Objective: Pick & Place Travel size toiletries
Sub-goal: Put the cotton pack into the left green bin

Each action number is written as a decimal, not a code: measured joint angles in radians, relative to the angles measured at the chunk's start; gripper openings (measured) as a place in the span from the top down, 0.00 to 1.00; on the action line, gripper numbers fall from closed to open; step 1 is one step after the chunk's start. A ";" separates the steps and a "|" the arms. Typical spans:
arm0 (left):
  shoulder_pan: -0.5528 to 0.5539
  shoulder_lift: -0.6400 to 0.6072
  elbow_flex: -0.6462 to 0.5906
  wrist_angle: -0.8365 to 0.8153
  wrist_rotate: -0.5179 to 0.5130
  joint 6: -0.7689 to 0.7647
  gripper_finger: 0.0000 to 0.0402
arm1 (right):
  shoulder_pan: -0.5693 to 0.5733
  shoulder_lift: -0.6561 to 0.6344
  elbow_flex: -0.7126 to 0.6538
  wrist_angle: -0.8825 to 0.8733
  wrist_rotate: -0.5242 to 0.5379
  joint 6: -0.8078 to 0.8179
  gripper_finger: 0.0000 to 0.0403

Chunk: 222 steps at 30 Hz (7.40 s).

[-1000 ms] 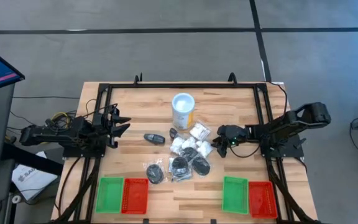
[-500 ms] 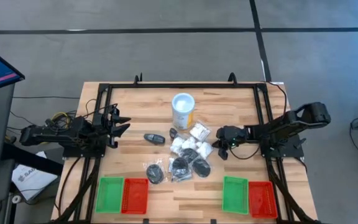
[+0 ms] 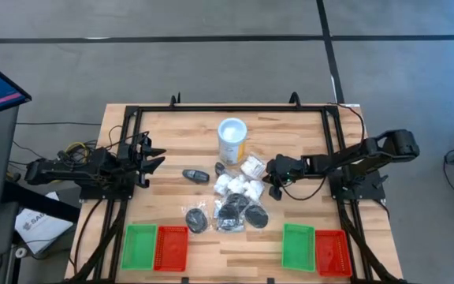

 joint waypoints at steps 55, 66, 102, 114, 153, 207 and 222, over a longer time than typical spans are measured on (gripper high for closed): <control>-0.004 0.895 0.242 0.285 0.132 -0.207 0.73 | 0.073 -0.128 0.425 -0.240 0.010 -0.262 1.00; -0.016 1.104 0.385 0.290 0.142 -0.134 0.66 | 0.079 -0.128 0.443 -0.239 0.010 -0.280 1.00; -0.035 1.292 0.542 0.304 0.117 -0.127 0.81 | 0.079 -0.127 0.443 -0.234 0.010 -0.278 1.00; -0.035 1.283 0.542 0.302 0.070 -0.127 1.00 | 0.079 -0.127 0.443 -0.237 0.010 -0.278 1.00; -0.513 0.762 0.540 -0.602 0.013 -0.650 1.00 | 0.073 -0.132 0.443 -0.279 0.008 -0.285 0.70; -0.853 0.822 0.760 -1.463 0.126 -1.437 1.00 | 0.073 -0.132 0.443 -0.282 0.008 -0.289 0.70; -0.881 0.927 0.760 -1.480 0.106 -1.378 1.00 | 0.073 -0.132 0.443 -0.275 0.008 -0.289 0.70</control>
